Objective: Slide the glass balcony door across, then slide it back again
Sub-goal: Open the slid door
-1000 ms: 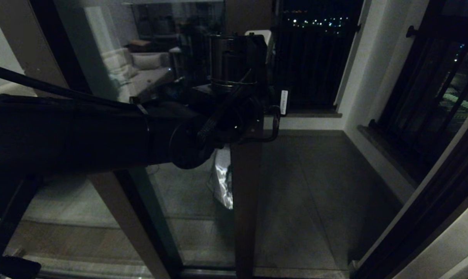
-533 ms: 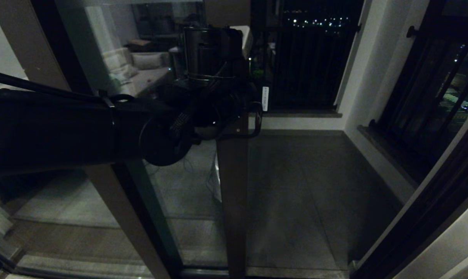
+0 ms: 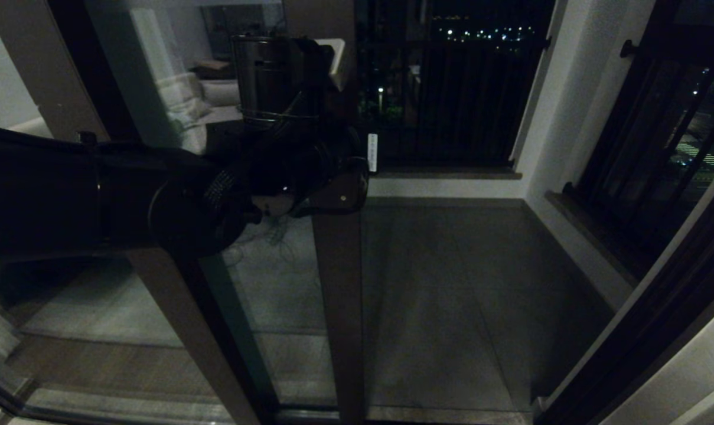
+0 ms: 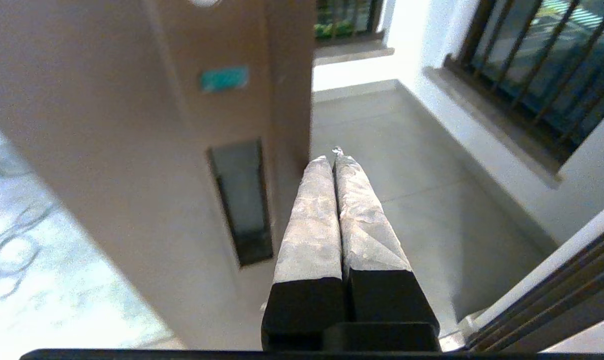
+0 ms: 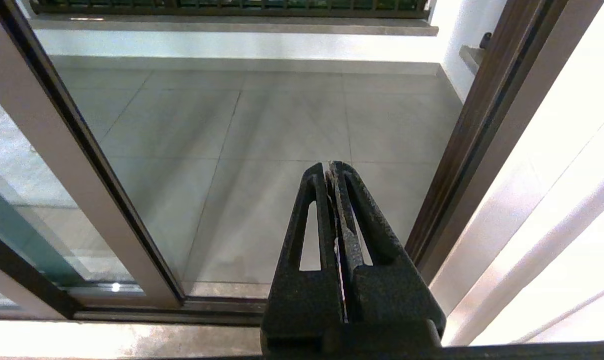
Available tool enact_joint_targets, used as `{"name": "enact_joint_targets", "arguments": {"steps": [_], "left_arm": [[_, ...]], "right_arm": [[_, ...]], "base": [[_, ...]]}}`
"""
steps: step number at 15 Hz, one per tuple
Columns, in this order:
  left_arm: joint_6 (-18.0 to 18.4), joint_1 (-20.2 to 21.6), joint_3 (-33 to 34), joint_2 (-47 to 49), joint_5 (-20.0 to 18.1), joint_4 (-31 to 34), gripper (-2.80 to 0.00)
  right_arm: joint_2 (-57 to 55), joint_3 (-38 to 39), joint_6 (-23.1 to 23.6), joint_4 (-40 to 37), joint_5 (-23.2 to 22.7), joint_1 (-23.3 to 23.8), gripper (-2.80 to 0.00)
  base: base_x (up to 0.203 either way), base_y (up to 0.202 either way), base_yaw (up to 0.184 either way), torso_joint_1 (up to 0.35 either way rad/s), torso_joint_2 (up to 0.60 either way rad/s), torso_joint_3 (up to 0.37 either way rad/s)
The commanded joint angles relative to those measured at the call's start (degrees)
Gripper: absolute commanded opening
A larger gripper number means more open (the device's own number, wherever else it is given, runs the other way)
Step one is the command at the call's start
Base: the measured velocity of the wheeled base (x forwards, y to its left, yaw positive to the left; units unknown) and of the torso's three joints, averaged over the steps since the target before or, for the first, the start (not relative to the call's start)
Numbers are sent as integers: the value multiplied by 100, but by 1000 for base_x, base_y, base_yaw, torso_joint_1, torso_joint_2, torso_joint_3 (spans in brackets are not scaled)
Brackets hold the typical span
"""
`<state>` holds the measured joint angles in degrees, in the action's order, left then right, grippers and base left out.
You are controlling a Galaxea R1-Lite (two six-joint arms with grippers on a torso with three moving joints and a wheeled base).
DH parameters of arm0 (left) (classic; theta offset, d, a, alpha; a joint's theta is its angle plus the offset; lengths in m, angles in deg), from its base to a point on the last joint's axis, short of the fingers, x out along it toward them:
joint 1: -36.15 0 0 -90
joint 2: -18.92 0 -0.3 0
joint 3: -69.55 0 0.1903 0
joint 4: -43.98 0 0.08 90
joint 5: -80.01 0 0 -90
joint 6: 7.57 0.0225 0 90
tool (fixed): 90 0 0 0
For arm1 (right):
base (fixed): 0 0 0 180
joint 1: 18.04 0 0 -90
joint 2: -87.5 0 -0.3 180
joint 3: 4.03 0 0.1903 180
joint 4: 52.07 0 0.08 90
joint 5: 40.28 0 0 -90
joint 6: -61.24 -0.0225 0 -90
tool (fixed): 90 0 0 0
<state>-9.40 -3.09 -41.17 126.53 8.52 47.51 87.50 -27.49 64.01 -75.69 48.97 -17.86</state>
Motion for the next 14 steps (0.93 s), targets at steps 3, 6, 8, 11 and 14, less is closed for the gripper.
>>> {"name": "enact_joint_targets", "arguments": {"steps": [3, 6, 8, 11, 14], "left_arm": [[-19, 253, 418, -386, -21, -11, -280], [-18, 407, 614, -513, -39, -11, -280], [-19, 434, 615, -612, -67, -11, -280], [-25, 382, 730, -869, -364, -4, -280], [-35, 223, 1106, -1174, -713, -8, -280]], "right_arm": [[-9, 1, 4, -1, 4, -1, -280], [-9, 1, 4, -1, 4, -1, -280], [-9, -8, 4, -1, 4, -1, -280], [-9, 1, 4, -1, -5, -1, -280], [-9, 1, 4, -1, -3, -1, -280]], "base": [[0, 0, 0, 0, 0, 0], [0, 0, 0, 0, 0, 0], [0, 0, 0, 0, 0, 0], [0, 0, 0, 0, 0, 0], [0, 0, 0, 0, 0, 0]]}}
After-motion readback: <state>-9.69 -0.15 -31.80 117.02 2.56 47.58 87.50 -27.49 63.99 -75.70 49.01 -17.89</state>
